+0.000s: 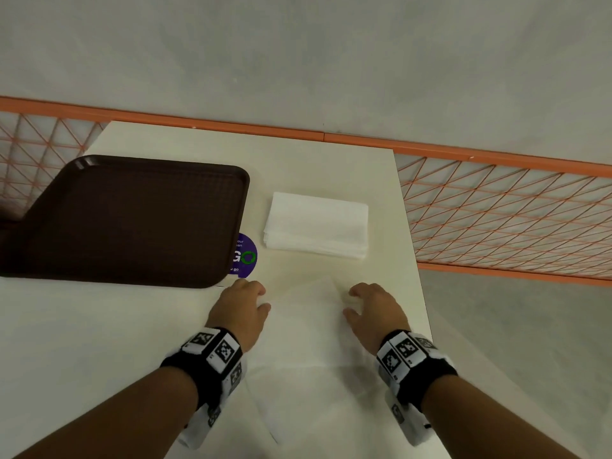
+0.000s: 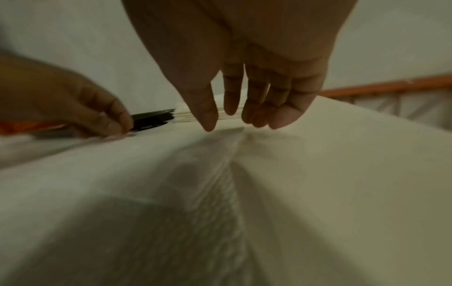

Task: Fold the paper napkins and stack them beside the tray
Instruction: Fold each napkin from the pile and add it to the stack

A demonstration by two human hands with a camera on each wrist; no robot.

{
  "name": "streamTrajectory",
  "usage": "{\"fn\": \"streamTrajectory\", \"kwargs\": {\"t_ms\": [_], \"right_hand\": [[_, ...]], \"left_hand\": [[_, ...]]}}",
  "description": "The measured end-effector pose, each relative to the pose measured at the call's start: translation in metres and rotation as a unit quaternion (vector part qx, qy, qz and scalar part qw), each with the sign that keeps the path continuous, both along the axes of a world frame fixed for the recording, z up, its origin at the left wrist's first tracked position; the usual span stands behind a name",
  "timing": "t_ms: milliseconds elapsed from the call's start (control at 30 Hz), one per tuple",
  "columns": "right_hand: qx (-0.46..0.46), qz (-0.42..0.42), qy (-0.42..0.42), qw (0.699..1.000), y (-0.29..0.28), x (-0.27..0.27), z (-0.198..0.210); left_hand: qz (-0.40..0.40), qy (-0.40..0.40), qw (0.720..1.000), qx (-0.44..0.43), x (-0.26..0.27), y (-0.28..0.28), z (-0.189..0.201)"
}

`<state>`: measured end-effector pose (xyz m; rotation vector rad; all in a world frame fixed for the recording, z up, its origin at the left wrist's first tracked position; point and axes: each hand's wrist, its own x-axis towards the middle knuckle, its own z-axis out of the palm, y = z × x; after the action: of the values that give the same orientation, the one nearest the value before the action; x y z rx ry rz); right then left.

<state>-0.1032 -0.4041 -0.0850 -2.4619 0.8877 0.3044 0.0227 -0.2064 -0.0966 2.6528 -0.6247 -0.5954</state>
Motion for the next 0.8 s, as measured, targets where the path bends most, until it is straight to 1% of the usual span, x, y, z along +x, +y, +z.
{"fn": "streamTrajectory", "kwargs": {"t_ms": [33,100,167,233,267,333,367,433,467,567,667,733,800], "right_hand": [[-0.032,0.035,0.002,0.999,0.001,0.001,0.002],[-0.067,0.111,-0.016,0.991,0.006,0.002,0.005],[-0.091,0.190,-0.014,0.977,0.014,0.003,0.001],[-0.103,0.255,0.003,0.961,0.021,0.004,-0.009],[-0.101,0.277,0.015,0.955,0.024,0.003,-0.014],[-0.115,0.303,0.044,0.945,0.028,-0.004,-0.021],[-0.127,0.303,0.061,0.942,0.028,-0.009,-0.024],[-0.152,0.295,0.062,0.941,0.023,-0.022,-0.032],[-0.152,0.294,0.064,0.941,0.020,-0.027,-0.035],[-0.159,0.277,0.029,0.947,0.008,-0.034,-0.034],[-0.147,0.254,0.022,0.956,0.005,-0.023,-0.019],[-0.125,0.243,0.053,0.960,0.004,-0.012,-0.007],[-0.099,0.222,0.079,0.967,0.002,-0.001,0.000]], "left_hand": [[-0.023,-0.022,0.999,0.007,-0.001,-0.002,0.001],[-0.088,-0.061,0.994,0.002,-0.004,-0.006,0.005],[-0.174,-0.072,0.982,0.019,-0.012,-0.013,0.005],[-0.256,-0.071,0.961,0.072,-0.022,-0.019,-0.001],[-0.283,-0.064,0.951,0.106,-0.027,-0.020,-0.005],[-0.311,-0.049,0.937,0.154,-0.032,-0.016,-0.015],[-0.320,-0.044,0.932,0.164,-0.032,-0.013,-0.020],[-0.329,-0.043,0.926,0.183,-0.030,-0.005,-0.025],[-0.324,-0.045,0.926,0.188,-0.028,-0.002,-0.025],[-0.282,-0.058,0.937,0.200,-0.023,0.000,-0.016],[-0.247,-0.059,0.950,0.183,-0.017,-0.012,-0.001],[-0.232,-0.053,0.954,0.184,-0.012,-0.023,0.009],[-0.223,-0.039,0.952,0.207,-0.008,-0.032,0.015]]}}
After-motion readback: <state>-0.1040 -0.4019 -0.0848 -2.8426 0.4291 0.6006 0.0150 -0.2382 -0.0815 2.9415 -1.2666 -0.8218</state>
